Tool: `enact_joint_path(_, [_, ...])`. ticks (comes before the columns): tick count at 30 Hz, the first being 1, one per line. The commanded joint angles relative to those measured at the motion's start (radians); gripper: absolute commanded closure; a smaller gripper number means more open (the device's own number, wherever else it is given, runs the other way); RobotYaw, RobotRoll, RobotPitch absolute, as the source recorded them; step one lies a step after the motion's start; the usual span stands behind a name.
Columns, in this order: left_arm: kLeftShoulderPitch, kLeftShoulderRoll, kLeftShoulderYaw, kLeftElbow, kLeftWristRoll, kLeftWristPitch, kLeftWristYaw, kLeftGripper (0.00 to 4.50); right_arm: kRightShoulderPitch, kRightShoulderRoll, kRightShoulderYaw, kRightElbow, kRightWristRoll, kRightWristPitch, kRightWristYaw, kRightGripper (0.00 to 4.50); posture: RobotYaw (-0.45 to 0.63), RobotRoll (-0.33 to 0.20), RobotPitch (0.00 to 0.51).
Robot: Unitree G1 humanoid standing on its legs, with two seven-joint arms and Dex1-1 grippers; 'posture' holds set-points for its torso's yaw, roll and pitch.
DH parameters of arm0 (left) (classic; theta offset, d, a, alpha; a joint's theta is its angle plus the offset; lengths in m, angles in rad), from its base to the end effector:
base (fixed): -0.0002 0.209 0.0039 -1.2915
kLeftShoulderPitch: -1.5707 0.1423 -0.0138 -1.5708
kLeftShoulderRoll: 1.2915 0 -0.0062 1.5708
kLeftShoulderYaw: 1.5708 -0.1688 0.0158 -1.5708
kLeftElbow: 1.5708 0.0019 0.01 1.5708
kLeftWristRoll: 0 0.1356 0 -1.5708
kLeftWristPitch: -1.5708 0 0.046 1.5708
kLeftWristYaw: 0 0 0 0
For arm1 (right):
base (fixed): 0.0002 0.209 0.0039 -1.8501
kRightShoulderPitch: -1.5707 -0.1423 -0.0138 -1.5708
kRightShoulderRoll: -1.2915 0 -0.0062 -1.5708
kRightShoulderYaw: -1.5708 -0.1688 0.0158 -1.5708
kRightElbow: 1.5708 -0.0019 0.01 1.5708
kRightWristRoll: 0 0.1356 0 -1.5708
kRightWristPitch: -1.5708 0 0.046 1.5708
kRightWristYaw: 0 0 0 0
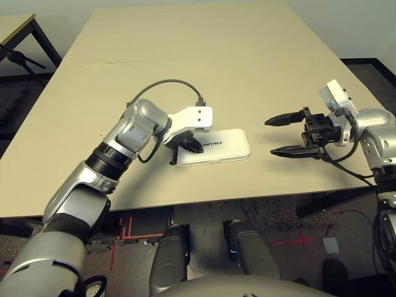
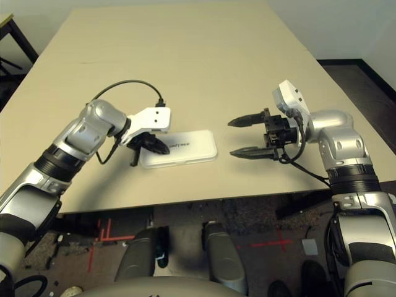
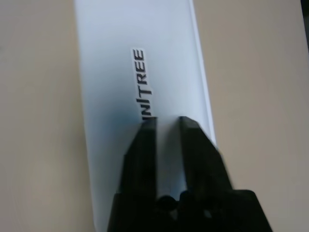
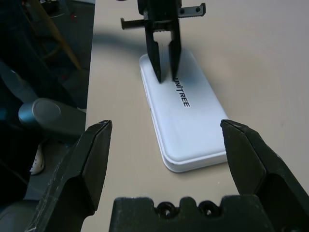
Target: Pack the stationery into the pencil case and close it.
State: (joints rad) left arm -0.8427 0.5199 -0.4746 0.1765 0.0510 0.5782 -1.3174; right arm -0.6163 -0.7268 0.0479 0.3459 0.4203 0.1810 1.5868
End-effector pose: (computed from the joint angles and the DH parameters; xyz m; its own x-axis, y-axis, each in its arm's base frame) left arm 0.3051 0.1355 0.1950 0.1365 -0.6824 -0.7181 0.9880 0.0407 0.1492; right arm 0.2881 -0.2608 0.1900 0.0908 0.9603 -0.2639 -0.9907 0.0602 -0.1218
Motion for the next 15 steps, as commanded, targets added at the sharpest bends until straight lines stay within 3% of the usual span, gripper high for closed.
enact_joint_path(1, [0.007,-0.04,0.103,-0.002,-0.074,0.065,0.071,2.39,-0.005,0.016,-0.03,-0.006,0.022,0.007,-0.019,0.0,-0.07,0.0,0.158])
enact_joint_path(7, [0.035,-0.059,0.316,-0.056,-0.171,0.088,0.234,0.04,-0.016,0.068,-0.095,-0.004,0.075,0.055,-0.114,0.0,-0.06,0.0,0.162])
enact_joint_path(14, [0.125,-0.102,0.602,-0.127,-0.197,0.048,0.598,0.04,-0.023,0.193,-0.219,0.022,0.11,0.017,-0.349,0.0,-0.02,0.0,0.165])
enact_joint_path(15, [0.16,-0.126,0.685,-0.149,-0.214,0.023,0.679,0.04,-0.022,0.218,-0.243,0.031,0.109,0.003,-0.407,0.0,-0.02,0.0,0.162])
